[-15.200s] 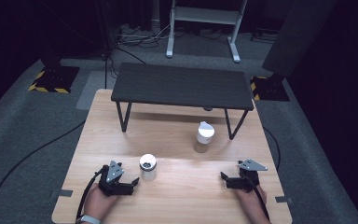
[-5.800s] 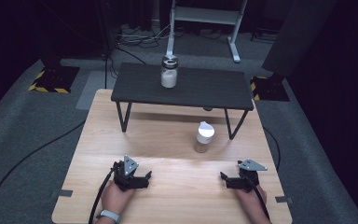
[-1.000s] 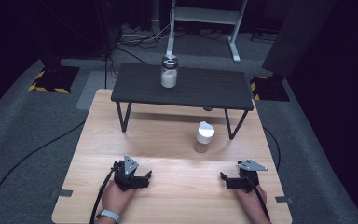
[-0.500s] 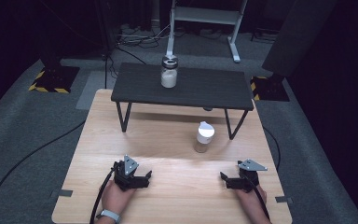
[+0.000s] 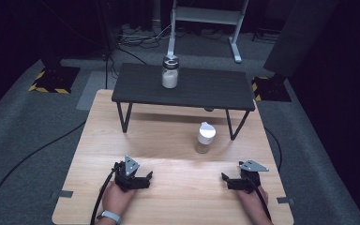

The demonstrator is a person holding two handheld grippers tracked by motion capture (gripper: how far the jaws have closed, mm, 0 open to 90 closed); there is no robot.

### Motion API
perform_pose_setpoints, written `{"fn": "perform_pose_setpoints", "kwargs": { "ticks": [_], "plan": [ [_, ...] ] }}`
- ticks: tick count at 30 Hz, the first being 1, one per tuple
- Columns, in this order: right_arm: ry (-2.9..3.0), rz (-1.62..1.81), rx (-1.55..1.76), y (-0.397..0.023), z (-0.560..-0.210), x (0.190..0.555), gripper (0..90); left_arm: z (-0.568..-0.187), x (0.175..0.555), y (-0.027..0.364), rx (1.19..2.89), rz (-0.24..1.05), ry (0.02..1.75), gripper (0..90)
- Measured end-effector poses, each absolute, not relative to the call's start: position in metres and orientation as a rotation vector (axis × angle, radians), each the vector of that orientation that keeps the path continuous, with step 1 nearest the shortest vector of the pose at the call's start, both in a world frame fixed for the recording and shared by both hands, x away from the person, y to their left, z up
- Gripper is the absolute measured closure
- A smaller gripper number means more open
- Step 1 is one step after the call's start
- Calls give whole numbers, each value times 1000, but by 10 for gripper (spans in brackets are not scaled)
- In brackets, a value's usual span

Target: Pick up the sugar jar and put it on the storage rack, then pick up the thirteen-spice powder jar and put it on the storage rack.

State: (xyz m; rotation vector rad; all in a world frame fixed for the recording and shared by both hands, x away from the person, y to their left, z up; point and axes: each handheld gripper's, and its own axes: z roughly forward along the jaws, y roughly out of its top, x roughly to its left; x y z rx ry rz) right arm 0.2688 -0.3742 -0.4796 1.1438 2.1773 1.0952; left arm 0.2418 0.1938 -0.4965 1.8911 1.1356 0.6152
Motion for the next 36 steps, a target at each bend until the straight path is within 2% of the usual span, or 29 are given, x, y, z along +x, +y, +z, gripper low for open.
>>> {"fn": "perform_pose_setpoints", "kwargs": {
  "ticks": [28,36],
  "plan": [
    [2189,1096,1133,-375,-479,269,22,-496,242,193,1891,616,1138,20],
    [2228,1061,1150,-375,-469,272,40,-496,242,193,1889,615,1138,20]
  ]
}}
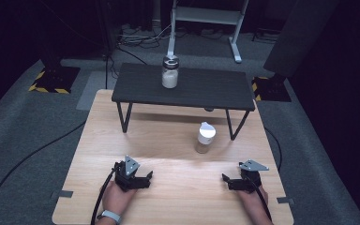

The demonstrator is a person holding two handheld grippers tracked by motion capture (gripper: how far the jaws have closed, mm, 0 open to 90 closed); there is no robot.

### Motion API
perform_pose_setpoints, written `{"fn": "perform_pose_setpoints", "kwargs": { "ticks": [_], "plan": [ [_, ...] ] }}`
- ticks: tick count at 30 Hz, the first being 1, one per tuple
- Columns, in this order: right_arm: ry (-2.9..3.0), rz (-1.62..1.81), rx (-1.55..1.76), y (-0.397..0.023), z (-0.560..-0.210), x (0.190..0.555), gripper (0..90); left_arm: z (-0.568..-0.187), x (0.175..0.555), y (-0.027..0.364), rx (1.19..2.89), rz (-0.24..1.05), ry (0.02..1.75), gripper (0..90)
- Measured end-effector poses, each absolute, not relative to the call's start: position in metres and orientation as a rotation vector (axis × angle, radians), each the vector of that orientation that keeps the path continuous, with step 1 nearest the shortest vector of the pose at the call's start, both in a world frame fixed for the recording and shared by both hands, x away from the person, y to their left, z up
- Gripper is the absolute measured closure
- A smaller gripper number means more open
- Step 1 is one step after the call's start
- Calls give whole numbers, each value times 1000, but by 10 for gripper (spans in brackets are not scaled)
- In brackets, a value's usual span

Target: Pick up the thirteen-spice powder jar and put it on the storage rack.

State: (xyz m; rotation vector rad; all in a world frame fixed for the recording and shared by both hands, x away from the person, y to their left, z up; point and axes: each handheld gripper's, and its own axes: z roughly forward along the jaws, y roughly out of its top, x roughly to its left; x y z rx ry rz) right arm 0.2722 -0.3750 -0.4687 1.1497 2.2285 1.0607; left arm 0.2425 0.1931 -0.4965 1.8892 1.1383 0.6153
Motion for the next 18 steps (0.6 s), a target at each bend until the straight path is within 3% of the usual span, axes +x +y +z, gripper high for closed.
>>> {"fn": "perform_pose_setpoints", "kwargs": {
  "ticks": [18],
  "plan": [
    [2013,1328,1026,-379,-452,249,31,-497,242,193,1889,615,1137,20]
  ]
}}
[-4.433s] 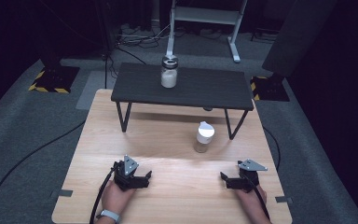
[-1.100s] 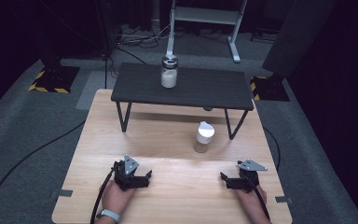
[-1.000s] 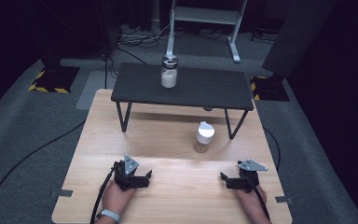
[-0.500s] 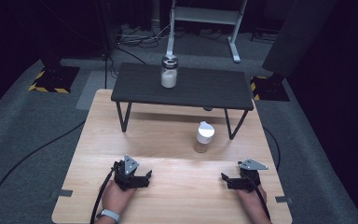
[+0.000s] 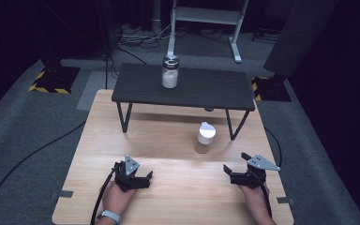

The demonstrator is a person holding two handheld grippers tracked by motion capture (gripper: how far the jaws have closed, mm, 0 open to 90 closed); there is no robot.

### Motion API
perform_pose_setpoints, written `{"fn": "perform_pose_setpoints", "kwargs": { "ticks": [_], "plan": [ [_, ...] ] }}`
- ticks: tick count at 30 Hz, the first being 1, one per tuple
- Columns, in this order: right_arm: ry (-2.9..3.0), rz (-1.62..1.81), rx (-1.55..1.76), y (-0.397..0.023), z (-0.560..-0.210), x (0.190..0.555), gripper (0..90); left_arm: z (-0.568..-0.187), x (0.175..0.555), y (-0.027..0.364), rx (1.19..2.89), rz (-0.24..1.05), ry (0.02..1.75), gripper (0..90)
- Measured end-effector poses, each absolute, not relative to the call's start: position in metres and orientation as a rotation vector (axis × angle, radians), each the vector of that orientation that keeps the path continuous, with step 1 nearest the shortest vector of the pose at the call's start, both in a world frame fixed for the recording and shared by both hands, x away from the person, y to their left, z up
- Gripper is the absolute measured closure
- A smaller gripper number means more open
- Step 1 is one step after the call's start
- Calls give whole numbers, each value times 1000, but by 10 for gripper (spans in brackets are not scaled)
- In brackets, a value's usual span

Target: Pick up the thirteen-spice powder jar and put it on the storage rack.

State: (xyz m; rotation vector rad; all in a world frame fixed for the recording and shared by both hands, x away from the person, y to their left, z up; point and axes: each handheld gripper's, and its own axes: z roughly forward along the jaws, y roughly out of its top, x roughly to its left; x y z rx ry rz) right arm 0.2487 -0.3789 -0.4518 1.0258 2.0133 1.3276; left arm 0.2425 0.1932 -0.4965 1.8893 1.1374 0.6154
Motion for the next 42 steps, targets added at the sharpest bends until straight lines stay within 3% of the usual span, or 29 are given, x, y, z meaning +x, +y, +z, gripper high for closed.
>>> {"fn": "perform_pose_setpoints", "kwargs": {
  "ticks": [16,26,33,42],
  "plan": [
    [2017,1358,1058,-320,-464,305,56,-497,243,193,1889,615,1137,20],
    [1995,1385,1039,-293,-486,329,150,-497,243,193,1888,615,1138,20],
    [1966,1379,1048,-290,-494,332,284,-497,243,193,1888,615,1138,20],
    [1974,1377,1027,-291,-492,333,301,-497,243,193,1888,613,1136,21]
  ]
}}
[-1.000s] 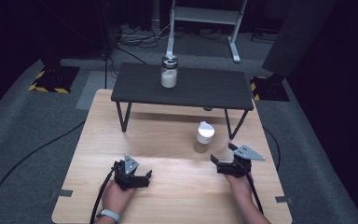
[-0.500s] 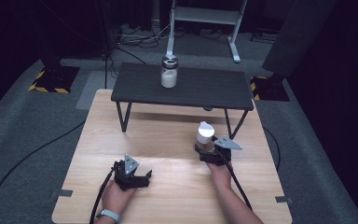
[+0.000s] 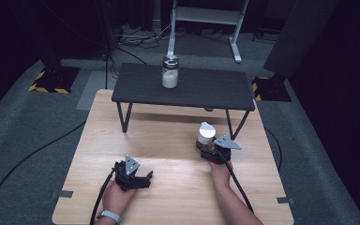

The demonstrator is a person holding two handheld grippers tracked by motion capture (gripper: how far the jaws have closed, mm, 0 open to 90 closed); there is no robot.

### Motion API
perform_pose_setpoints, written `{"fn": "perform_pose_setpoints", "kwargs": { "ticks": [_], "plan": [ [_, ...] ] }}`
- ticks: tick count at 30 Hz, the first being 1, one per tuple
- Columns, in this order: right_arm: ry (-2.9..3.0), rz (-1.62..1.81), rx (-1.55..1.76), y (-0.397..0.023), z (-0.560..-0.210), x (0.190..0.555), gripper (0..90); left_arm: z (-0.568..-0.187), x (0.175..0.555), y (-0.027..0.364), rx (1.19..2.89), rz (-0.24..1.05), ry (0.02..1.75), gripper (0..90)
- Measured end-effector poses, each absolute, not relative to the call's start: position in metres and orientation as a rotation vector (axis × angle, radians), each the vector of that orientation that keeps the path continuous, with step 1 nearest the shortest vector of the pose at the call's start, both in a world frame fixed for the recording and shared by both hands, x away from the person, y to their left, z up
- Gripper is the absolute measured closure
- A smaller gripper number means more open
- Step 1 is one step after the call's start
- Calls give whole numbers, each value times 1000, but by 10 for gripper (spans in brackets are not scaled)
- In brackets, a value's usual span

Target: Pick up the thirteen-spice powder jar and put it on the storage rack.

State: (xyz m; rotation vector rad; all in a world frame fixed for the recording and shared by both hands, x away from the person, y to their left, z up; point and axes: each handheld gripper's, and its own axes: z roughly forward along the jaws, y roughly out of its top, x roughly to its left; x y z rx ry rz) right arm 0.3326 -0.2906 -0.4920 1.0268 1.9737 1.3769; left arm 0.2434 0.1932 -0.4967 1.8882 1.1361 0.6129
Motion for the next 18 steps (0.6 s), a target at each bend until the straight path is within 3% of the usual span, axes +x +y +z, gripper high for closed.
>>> {"fn": "perform_pose_setpoints", "kwargs": {
  "ticks": [9,18],
  "plan": [
    [1989,1369,928,-293,-471,319,302,-497,243,193,1888,613,1136,21],
    [1947,1435,927,-307,-421,312,302,-496,245,193,1897,611,1124,22]
  ]
}}
